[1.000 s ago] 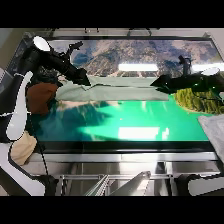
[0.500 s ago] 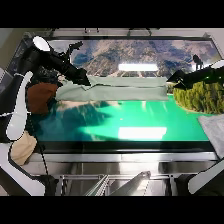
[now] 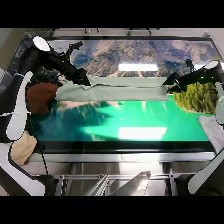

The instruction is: Fold the shirts.

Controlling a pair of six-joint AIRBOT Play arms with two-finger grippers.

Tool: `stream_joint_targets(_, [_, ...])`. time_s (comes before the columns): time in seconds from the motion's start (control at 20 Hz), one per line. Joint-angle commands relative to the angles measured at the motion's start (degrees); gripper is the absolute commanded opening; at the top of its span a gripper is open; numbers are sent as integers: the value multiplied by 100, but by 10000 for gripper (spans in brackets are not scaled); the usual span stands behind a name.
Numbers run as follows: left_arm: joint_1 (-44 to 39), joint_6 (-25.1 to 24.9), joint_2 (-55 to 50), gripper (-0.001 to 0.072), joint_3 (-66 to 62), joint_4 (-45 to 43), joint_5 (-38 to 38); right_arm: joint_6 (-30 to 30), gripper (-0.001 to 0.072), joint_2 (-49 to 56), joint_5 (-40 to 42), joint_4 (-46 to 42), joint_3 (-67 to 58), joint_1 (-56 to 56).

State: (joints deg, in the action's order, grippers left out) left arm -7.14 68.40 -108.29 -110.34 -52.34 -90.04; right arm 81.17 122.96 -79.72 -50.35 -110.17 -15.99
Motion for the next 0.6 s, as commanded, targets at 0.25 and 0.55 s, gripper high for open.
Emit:
stream_joint_targets(0.25, [2, -4, -2, 2, 2, -4, 7, 461, 571, 535, -39, 24, -461, 295])
stream_joint_targets(0.55, [2, -50, -2, 2, 2, -2, 11, -96, 201, 645, -219, 802, -461, 396])
